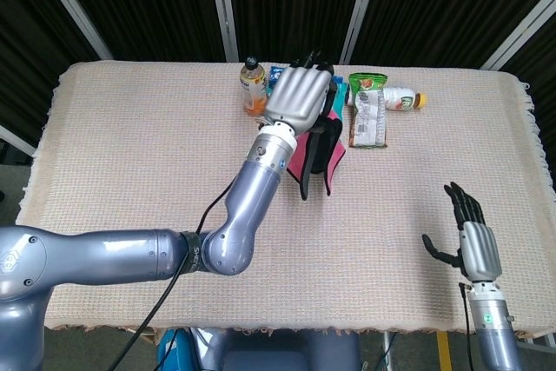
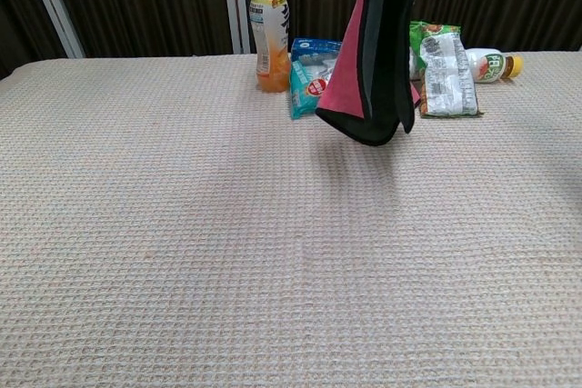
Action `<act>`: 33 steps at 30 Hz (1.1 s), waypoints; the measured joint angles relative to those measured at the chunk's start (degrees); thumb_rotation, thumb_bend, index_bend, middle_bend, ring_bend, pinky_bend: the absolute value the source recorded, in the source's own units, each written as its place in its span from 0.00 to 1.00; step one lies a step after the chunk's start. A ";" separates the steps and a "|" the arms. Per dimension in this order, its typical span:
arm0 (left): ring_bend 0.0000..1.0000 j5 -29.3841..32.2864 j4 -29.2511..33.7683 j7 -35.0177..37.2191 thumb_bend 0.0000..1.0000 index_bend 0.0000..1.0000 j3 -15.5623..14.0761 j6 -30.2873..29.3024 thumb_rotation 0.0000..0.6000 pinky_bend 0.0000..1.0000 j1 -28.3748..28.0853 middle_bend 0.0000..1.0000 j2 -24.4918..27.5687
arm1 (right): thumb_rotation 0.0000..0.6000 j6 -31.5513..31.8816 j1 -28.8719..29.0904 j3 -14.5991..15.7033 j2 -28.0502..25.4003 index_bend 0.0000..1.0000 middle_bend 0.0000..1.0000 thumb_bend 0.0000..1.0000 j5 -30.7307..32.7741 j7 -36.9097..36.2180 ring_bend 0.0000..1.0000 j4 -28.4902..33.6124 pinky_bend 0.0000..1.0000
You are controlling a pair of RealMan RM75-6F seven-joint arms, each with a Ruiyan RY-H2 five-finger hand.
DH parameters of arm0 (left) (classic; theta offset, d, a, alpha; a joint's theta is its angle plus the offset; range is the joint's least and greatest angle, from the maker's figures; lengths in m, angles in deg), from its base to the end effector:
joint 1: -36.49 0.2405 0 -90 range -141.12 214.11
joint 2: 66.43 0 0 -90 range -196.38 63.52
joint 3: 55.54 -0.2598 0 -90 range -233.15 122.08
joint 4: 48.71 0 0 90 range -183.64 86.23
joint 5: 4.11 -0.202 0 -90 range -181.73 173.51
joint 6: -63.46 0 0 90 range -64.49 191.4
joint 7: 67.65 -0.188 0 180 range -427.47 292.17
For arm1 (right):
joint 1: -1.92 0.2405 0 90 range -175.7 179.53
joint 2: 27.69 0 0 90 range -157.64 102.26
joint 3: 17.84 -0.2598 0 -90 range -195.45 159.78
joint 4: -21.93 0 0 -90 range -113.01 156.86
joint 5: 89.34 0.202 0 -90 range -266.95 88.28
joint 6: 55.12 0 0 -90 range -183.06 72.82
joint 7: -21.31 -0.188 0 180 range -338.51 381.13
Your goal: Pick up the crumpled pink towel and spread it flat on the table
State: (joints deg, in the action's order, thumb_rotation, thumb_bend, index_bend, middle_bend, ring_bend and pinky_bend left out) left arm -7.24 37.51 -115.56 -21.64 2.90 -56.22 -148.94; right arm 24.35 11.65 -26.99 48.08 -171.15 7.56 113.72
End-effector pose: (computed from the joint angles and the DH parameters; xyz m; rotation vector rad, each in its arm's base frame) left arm 0.1872 0.4602 0.0702 -1.7181 -0.9205 -1.1598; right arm -0.2791 -0.2694 0.1104 1.2076 -1.2262 1.2692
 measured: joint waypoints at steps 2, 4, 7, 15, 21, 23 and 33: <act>0.04 0.25 -1.08 0.09 0.40 0.70 -0.12 0.60 1.00 0.16 -0.56 0.22 -0.68 | 1.00 -1.42 1.33 -1.48 -0.58 0.08 0.00 0.31 1.35 0.60 0.00 3.00 0.00; 0.04 0.28 -1.75 0.24 0.40 0.70 -0.23 0.96 1.00 0.16 -0.99 0.22 -1.22 | 1.00 -2.58 2.55 -2.87 -0.83 0.09 0.00 0.31 2.67 1.05 0.00 5.56 0.00; 0.04 -0.25 -2.40 0.58 0.40 0.70 -0.44 1.44 1.00 0.16 -1.47 0.22 -1.91 | 1.00 -4.79 4.68 -5.05 -0.85 0.10 0.00 0.31 5.50 1.59 0.00 9.38 0.00; 0.04 -1.42 -3.75 2.07 0.40 0.69 -0.36 1.79 1.00 0.16 -2.66 0.22 -3.55 | 1.00 -7.84 9.41 -8.48 2.42 0.10 0.00 0.31 12.76 7.67 0.00 13.65 0.00; 0.04 -1.62 -5.40 2.33 0.40 0.69 0.03 1.35 1.00 0.16 -3.93 0.22 -4.81 | 1.00 -9.56 12.33 -10.09 5.79 0.10 0.00 0.31 19.04 11.46 0.00 13.89 0.00; 0.04 -1.50 -6.33 2.23 0.40 0.69 0.11 1.30 1.00 0.16 -4.48 0.22 -5.39 | 1.00 -9.85 13.31 -10.55 7.13 0.10 0.00 0.31 21.25 13.00 0.00 13.53 0.00; 0.04 -2.04 -10.07 3.40 0.40 0.69 1.05 1.32 1.00 0.16 -6.16 0.22 -8.19 | 1.00 -9.38 16.28 -11.85 11.34 0.10 0.00 0.31 26.57 17.60 0.00 12.20 0.00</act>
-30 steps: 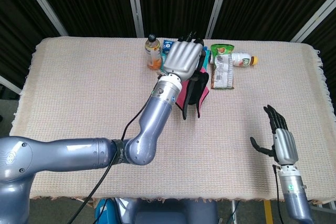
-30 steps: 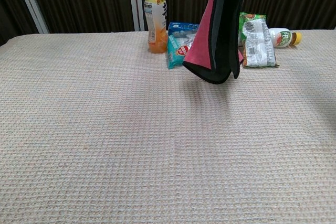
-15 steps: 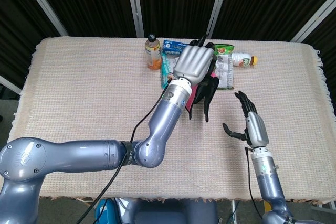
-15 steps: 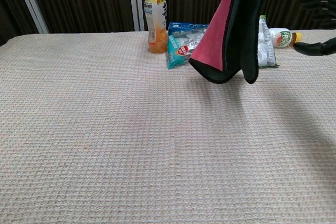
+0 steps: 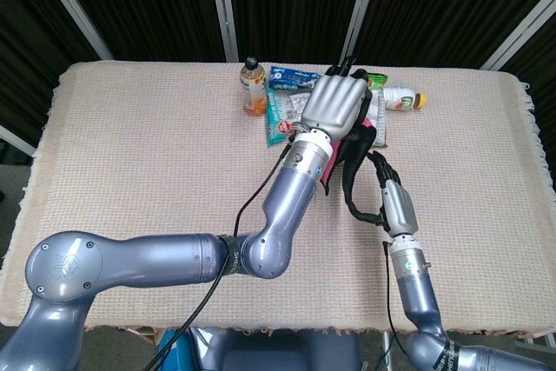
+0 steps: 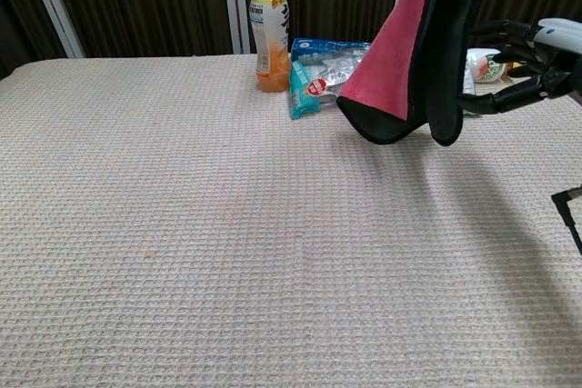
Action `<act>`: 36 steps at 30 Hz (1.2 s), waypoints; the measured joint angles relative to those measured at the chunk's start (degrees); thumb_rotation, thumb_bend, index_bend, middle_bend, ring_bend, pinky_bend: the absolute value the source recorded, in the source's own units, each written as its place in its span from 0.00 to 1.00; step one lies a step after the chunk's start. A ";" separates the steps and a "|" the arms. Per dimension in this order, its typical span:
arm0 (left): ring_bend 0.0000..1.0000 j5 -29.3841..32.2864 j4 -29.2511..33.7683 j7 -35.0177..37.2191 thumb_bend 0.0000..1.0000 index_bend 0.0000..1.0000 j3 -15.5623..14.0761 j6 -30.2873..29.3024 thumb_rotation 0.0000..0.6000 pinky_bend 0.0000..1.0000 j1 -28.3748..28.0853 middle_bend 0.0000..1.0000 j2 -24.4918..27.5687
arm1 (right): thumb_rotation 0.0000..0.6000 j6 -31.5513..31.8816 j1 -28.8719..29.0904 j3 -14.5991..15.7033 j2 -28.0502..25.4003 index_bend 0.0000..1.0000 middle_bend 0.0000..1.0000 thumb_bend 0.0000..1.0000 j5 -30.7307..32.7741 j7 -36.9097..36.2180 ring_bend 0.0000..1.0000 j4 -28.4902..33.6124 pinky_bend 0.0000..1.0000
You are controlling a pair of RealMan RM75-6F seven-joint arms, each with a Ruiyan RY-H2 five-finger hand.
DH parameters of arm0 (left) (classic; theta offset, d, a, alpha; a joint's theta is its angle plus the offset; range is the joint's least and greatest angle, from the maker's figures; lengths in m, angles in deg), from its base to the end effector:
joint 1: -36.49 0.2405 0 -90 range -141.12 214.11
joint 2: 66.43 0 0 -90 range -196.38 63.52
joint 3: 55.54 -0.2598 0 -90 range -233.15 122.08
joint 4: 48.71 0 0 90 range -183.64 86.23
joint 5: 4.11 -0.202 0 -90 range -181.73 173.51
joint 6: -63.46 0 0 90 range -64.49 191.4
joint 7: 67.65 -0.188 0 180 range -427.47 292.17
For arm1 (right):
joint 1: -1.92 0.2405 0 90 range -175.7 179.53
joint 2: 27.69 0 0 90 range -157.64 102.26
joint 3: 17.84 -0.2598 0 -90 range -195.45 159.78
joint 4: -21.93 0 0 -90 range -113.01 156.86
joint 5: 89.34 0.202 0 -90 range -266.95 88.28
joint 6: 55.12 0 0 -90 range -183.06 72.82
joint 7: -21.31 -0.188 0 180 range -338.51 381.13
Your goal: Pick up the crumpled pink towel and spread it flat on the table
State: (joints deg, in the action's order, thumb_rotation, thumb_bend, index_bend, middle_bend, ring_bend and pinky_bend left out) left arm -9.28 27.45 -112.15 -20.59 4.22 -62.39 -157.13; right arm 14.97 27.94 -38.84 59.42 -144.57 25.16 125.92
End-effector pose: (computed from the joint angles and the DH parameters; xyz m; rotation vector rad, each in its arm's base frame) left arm 0.2287 0.4550 0.0372 -1.7275 -0.9470 -1.2460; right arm -0.1690 -0.3460 0.0439 1.1276 -1.5356 1.3354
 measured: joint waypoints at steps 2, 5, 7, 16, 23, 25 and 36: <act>0.04 -0.45 -0.36 0.27 0.40 0.69 0.28 -0.07 1.00 0.16 -0.22 0.22 -0.23 | 1.00 0.31 0.39 -0.08 0.67 0.10 0.00 0.31 0.73 0.64 0.00 -0.14 0.00; 0.04 -1.01 -0.67 0.71 0.40 0.69 0.64 -0.25 1.00 0.16 -0.44 0.22 -0.57 | 1.00 0.74 0.65 0.17 1.40 0.10 0.00 0.31 1.26 1.34 0.00 -0.26 0.00; 0.04 -1.09 -0.71 0.67 0.40 0.69 0.71 -0.36 1.00 0.16 -0.55 0.22 -0.69 | 1.00 0.74 0.67 0.34 1.62 0.11 0.00 0.31 1.66 1.32 0.00 -0.20 0.00; 0.04 -1.39 -0.28 0.28 0.40 0.70 0.96 -1.11 1.00 0.16 -0.67 0.22 -0.79 | 1.00 1.85 0.76 0.81 3.38 0.34 0.00 0.31 2.62 1.96 0.00 -1.53 0.00; 0.04 -1.27 0.06 0.05 0.40 0.70 0.82 -1.28 1.00 0.16 -0.17 0.21 -0.55 | 1.00 2.68 0.54 1.14 4.61 0.42 0.00 0.31 3.38 2.23 0.00 -2.68 0.00; 0.04 -1.27 0.14 0.17 0.40 0.70 0.80 -1.22 1.00 0.16 0.01 0.21 -0.54 | 1.00 2.74 0.47 1.29 4.89 0.44 0.01 0.31 3.46 2.20 0.00 -3.05 0.00; 0.04 -1.73 0.87 0.94 0.40 0.70 0.96 -0.74 1.00 0.16 0.67 0.21 -0.51 | 1.00 4.04 0.71 1.32 7.72 0.51 0.06 0.31 3.23 2.84 0.00 -4.29 0.00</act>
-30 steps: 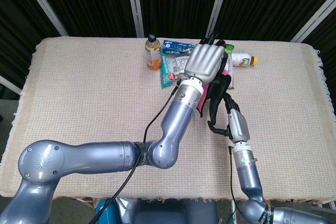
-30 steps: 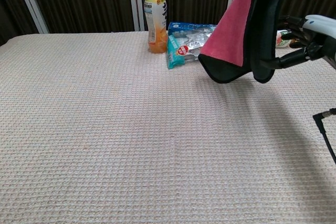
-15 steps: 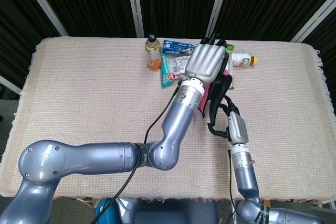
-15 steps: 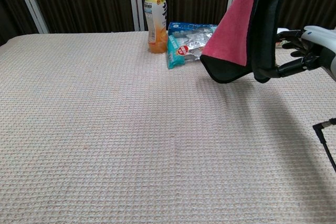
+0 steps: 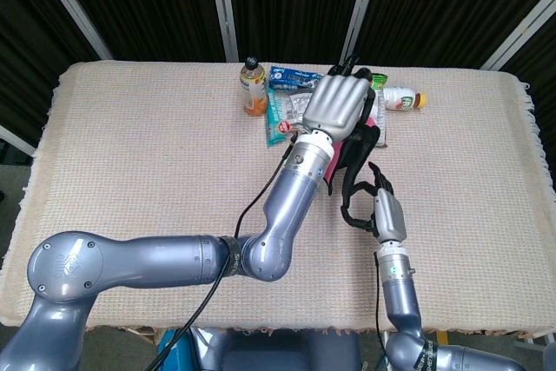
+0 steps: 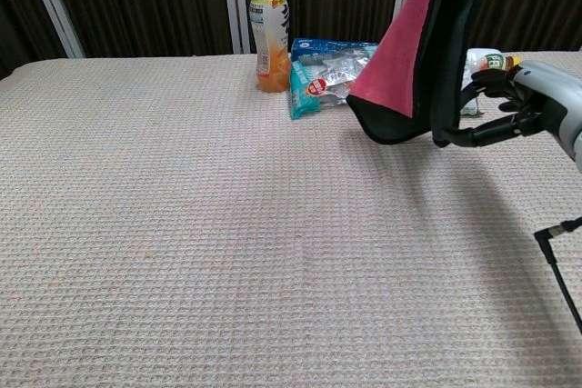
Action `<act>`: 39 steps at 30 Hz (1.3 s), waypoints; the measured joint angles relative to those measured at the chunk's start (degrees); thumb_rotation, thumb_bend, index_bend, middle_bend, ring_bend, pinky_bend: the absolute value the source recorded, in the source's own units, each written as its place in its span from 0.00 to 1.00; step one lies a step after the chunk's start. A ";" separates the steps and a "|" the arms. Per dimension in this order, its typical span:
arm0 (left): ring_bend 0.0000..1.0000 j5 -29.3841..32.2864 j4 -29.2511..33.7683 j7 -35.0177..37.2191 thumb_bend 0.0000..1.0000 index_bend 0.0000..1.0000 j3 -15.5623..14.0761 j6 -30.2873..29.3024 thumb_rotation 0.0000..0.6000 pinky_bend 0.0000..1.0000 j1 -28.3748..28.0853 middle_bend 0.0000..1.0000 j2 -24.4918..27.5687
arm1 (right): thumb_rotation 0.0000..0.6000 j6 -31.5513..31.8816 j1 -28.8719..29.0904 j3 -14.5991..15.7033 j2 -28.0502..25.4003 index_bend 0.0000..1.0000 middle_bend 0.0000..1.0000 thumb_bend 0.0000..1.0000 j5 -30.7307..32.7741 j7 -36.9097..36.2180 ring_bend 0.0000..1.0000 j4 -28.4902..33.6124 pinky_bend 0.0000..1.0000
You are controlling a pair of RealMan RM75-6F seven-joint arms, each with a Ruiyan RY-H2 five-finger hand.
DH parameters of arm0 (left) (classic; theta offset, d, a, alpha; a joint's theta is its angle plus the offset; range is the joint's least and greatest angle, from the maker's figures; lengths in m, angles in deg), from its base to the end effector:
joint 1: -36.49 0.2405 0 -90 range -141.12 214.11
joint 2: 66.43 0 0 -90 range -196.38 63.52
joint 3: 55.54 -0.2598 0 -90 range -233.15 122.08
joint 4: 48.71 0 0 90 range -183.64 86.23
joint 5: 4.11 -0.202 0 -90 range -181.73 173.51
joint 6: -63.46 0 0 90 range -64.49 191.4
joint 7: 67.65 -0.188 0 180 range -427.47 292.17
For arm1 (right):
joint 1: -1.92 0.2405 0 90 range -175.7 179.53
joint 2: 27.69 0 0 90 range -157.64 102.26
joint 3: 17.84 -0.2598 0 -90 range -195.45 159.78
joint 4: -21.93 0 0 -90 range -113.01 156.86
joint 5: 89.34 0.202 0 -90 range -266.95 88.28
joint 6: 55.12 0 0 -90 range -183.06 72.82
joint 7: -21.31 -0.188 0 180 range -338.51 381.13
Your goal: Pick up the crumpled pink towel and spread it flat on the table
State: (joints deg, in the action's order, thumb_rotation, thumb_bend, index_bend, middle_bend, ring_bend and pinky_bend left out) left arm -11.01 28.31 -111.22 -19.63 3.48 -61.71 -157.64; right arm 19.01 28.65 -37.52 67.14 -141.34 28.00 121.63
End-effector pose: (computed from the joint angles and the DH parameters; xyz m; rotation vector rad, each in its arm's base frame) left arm 0.2305 0.4513 0.0375 -1.7225 -0.9562 -1.2783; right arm -0.1744 -0.3393 0.0088 1.0537 -1.5737 1.2765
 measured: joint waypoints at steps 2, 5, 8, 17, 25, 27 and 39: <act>0.04 -0.11 0.26 0.03 0.40 0.70 -0.02 0.02 1.00 0.16 0.03 0.21 0.01 | 1.00 0.08 0.15 -0.10 0.49 0.51 0.07 0.31 0.25 0.28 0.00 -0.31 0.00; 0.04 -0.31 0.63 0.07 0.40 0.70 -0.06 -0.14 1.00 0.16 0.15 0.21 0.11 | 1.00 -0.01 0.28 -0.50 1.10 0.52 0.08 0.31 0.94 0.31 0.00 -0.70 0.00; 0.04 -0.27 0.77 0.22 0.40 0.70 0.00 -0.12 1.00 0.16 0.25 0.21 0.14 | 1.00 0.25 0.37 -0.72 1.58 0.53 0.09 0.31 0.98 0.50 0.00 -0.97 0.00; 0.04 -0.39 0.69 0.48 0.40 0.70 -0.46 0.12 1.00 0.16 0.52 0.21 -0.31 | 1.00 0.91 0.72 -1.83 2.67 0.53 0.09 0.31 1.10 0.75 0.00 -0.92 0.00; 0.04 -0.73 0.37 0.96 0.40 0.70 -0.37 0.28 1.00 0.16 0.57 0.21 -0.66 | 1.00 0.95 0.78 -1.98 3.26 0.53 0.09 0.31 1.34 1.12 0.00 -0.88 0.00; 0.04 -0.77 0.50 1.15 0.40 0.70 -0.16 0.40 1.00 0.16 0.54 0.21 -0.68 | 1.00 1.03 0.88 -2.03 3.62 0.53 0.09 0.31 1.50 1.33 0.00 -1.08 0.00; 0.04 -0.51 2.02 1.74 0.40 0.70 0.30 0.50 1.00 0.16 0.97 0.21 0.06 | 1.00 2.03 1.42 -3.16 5.71 0.53 0.10 0.31 2.77 2.37 0.00 -3.31 0.00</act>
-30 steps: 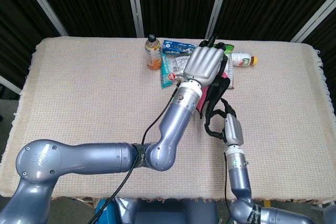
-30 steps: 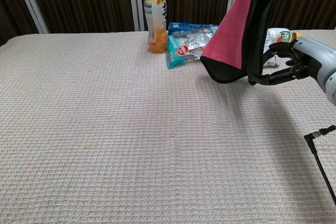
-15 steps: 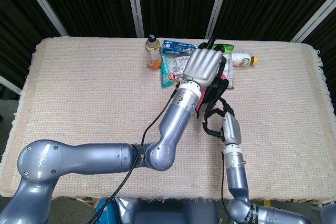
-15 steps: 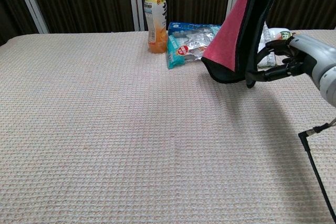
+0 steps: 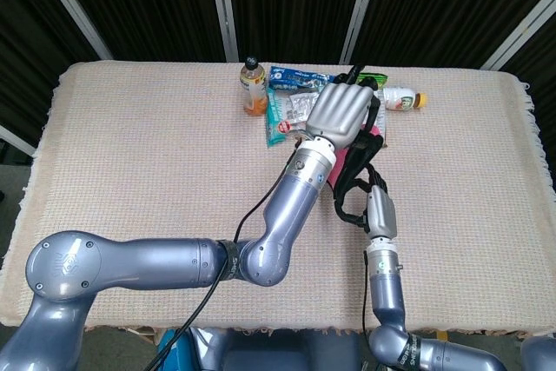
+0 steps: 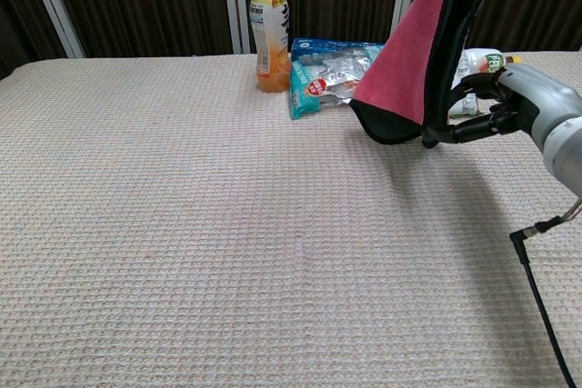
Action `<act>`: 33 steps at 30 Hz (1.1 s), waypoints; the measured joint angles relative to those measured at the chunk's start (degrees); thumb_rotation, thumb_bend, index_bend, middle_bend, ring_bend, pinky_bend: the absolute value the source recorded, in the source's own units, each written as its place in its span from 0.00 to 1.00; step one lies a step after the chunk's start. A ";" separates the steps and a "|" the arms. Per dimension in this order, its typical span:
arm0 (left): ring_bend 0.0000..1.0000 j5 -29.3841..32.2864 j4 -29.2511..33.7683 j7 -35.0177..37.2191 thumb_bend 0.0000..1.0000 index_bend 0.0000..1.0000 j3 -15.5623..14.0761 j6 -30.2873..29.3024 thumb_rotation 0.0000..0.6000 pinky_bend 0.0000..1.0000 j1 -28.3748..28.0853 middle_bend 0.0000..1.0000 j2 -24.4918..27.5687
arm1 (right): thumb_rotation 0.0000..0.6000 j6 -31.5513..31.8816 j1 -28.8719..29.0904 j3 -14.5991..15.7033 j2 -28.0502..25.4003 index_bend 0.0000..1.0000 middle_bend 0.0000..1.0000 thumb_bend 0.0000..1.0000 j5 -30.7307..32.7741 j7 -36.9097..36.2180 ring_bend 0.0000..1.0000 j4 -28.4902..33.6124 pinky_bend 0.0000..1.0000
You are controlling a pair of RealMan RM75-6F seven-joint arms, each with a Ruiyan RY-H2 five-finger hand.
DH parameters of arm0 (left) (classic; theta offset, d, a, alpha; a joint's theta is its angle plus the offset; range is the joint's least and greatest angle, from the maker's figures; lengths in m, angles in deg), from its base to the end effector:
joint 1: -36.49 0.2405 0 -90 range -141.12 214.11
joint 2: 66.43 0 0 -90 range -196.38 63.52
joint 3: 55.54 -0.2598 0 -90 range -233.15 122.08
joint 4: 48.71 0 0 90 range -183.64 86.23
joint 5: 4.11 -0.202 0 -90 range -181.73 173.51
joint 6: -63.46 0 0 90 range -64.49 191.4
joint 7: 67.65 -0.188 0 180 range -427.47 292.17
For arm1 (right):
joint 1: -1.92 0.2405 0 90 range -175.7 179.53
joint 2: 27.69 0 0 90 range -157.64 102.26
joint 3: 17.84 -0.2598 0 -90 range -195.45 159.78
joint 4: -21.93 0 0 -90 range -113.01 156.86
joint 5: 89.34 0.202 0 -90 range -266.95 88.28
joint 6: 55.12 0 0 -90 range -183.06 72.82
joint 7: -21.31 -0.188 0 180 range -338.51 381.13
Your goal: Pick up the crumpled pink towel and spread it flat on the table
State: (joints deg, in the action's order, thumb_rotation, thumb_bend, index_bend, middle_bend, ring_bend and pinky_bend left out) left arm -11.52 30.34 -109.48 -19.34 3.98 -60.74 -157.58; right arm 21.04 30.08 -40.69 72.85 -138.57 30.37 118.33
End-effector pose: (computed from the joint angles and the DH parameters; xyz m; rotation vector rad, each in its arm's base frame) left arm 0.2291 0.4446 0.0323 -1.7481 -0.9973 -1.2981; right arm -0.1667 -0.3477 -0.0053 0.9685 -1.5876 1.2790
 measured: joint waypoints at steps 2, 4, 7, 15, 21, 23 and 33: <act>0.04 0.12 0.11 0.00 0.40 0.70 -0.08 0.00 1.00 0.16 0.14 0.21 0.16 | 1.00 0.23 0.00 -0.17 0.27 0.54 0.11 0.31 0.01 0.04 0.01 -0.28 0.00; 0.04 0.17 0.20 0.01 0.40 0.70 -0.17 0.02 1.00 0.16 0.23 0.21 0.26 | 1.00 0.25 -0.04 -0.22 0.33 0.57 0.12 0.32 0.09 0.06 0.02 -0.43 0.00; 0.04 0.33 0.33 0.17 0.40 0.70 -0.17 0.07 1.00 0.16 0.33 0.21 0.30 | 1.00 0.23 -0.11 -0.30 0.51 0.60 0.14 0.38 0.14 -0.02 0.03 -0.65 0.01; 0.04 0.29 0.60 0.20 0.40 0.70 -0.34 0.06 1.00 0.16 0.31 0.21 0.45 | 1.00 0.15 -0.44 -0.13 0.61 0.68 0.19 0.41 -0.25 -0.22 0.07 -1.28 0.01; 0.04 0.45 0.74 0.23 0.40 0.70 -0.46 0.00 1.00 0.16 0.39 0.21 0.56 | 1.00 -0.07 -0.74 0.18 0.49 0.76 0.23 0.43 -0.80 -0.55 0.11 -1.71 0.03; 0.04 0.51 0.78 0.19 0.40 0.70 -0.53 -0.01 1.00 0.16 0.44 0.21 0.62 | 1.00 -0.14 -0.86 0.20 0.43 0.77 0.24 0.46 -1.00 -0.72 0.12 -1.81 0.03; 0.04 0.60 1.21 0.33 0.40 0.70 -0.93 0.01 1.00 0.16 1.02 0.21 1.08 | 1.00 -1.12 -1.20 0.52 0.02 0.80 0.25 0.76 -1.43 -1.29 0.12 -2.17 0.03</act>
State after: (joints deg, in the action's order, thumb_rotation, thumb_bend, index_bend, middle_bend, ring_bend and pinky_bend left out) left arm -10.92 31.55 -109.14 -20.26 3.99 -59.72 -156.50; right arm 19.92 28.88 -40.17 72.86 -140.00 29.09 116.16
